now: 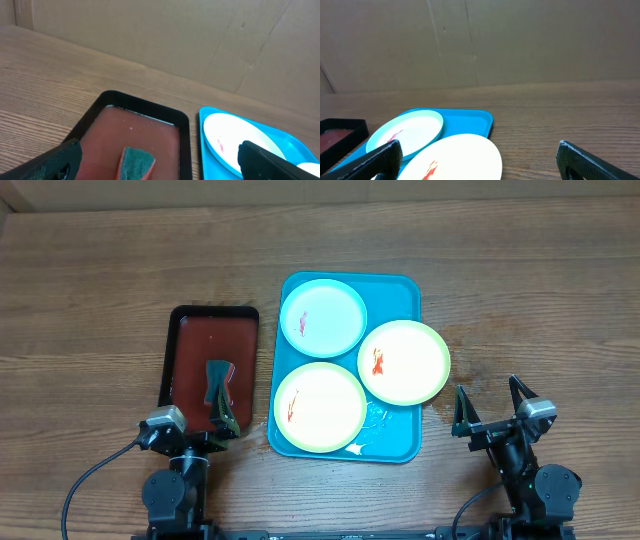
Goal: Clean dirty plates on tray and stack at the side
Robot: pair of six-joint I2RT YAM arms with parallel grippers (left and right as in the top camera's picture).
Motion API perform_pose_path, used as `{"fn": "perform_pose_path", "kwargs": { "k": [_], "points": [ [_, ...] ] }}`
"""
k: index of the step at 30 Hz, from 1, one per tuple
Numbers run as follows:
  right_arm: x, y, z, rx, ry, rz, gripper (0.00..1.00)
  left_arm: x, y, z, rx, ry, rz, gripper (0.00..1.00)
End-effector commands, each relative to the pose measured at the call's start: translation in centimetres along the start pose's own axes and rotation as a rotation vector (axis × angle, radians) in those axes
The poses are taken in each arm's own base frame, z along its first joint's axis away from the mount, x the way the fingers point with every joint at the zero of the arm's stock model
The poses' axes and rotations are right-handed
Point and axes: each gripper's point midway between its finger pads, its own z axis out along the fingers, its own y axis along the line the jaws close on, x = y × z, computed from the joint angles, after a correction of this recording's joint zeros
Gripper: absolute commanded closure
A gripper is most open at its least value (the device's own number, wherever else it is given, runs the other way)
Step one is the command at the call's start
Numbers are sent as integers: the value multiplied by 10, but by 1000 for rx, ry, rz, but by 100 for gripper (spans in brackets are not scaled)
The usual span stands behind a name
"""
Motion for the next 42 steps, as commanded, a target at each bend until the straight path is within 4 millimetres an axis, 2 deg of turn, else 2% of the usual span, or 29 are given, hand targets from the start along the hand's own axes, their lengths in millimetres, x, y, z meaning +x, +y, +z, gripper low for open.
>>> {"fn": "perform_pose_path", "kwargs": {
  "k": [1,7,29,31,33,35,37,39,42],
  "points": [
    [1,0,0,-3,-8,1,0,0,-1,0,5,-4,16,0],
    [1,0,0,-3,-8,1,0,0,1,0,-5,-7,72,0],
    [1,0,0,-3,-8,1,0,-3,0,0,1,-16,59,0],
    [1,0,0,-3,-8,1,0,-26,-12,-2,55,-109,10,0],
    [1,0,0,-3,-8,1,0,-52,-34,-9,176,-207,-56,0],
    [1,0,0,-3,-8,1,0,-89,-49,-23,247,-360,-39,0],
    [1,0,0,-3,-8,1,0,-122,-55,-41,266,-520,-10,0],
    [1,0,0,-3,-8,1,0,-147,-56,-56,258,-627,-6,0],
    [1,0,0,-3,-8,1,0,-168,-59,-65,238,-654,10,0]
  ]
}}
